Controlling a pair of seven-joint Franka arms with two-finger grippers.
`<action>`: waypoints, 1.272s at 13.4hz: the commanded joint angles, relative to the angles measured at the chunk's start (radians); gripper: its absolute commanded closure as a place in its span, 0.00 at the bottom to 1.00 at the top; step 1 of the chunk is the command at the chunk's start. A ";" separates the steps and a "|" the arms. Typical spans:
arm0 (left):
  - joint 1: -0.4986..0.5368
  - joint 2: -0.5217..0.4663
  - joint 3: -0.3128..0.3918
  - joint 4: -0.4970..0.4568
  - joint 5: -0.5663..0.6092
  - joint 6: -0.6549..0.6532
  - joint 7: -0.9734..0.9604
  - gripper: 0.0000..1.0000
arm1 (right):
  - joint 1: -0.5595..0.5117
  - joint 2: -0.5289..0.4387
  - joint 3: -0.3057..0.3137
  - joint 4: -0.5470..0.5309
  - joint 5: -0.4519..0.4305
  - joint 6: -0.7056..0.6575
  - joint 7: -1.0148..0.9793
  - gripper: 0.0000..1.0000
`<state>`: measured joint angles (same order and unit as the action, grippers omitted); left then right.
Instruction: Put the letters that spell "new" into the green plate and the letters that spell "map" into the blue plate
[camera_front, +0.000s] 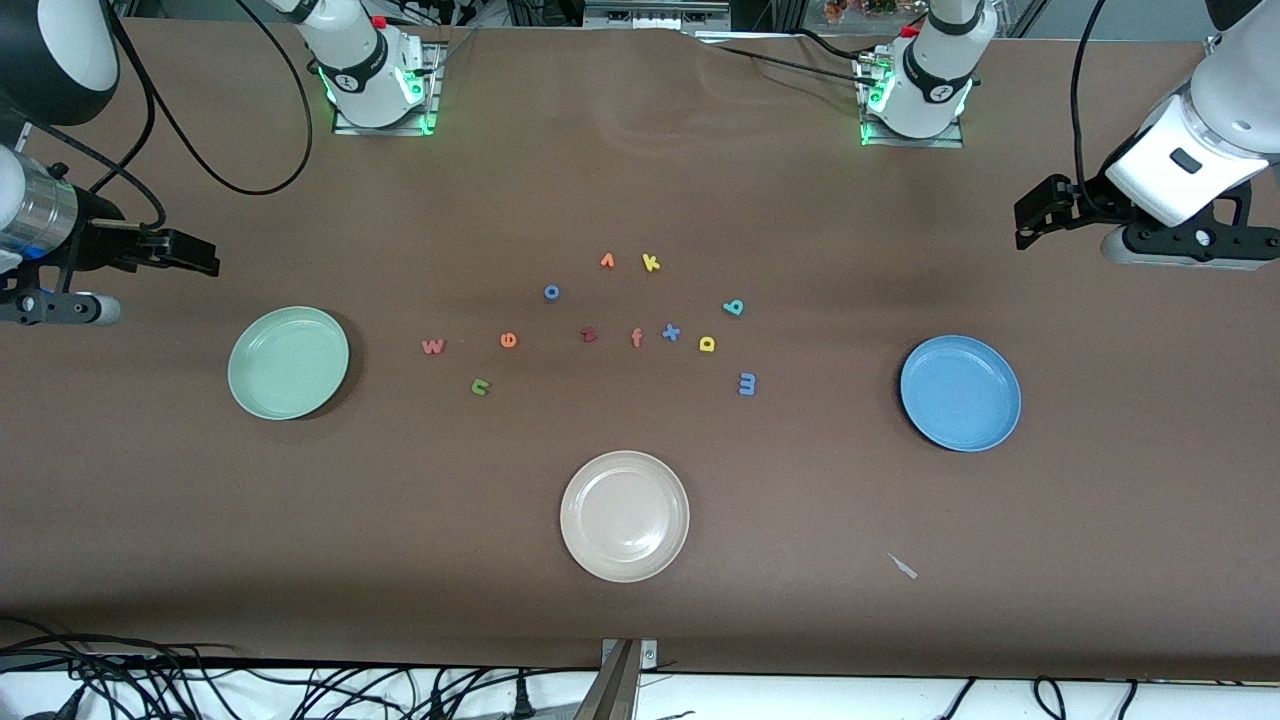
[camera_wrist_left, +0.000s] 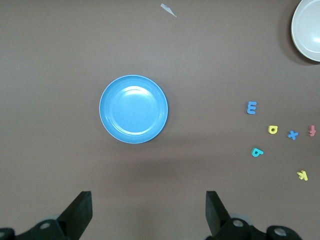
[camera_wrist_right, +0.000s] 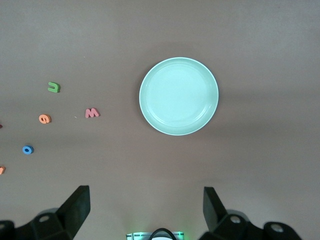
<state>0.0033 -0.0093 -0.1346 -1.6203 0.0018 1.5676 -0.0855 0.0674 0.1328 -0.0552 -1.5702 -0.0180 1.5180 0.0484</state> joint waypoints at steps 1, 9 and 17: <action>-0.005 0.005 0.003 0.019 -0.011 -0.015 -0.006 0.00 | -0.001 -0.006 -0.003 0.002 0.015 -0.004 -0.019 0.00; -0.005 0.005 0.003 0.019 -0.011 -0.015 -0.006 0.00 | 0.000 -0.002 -0.003 0.001 0.015 0.007 -0.019 0.00; -0.003 0.005 0.003 0.019 -0.011 -0.015 -0.006 0.00 | 0.003 0.017 0.000 -0.002 0.015 0.021 -0.018 0.00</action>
<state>0.0033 -0.0092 -0.1343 -1.6203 0.0018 1.5676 -0.0856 0.0693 0.1491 -0.0532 -1.5703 -0.0174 1.5334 0.0425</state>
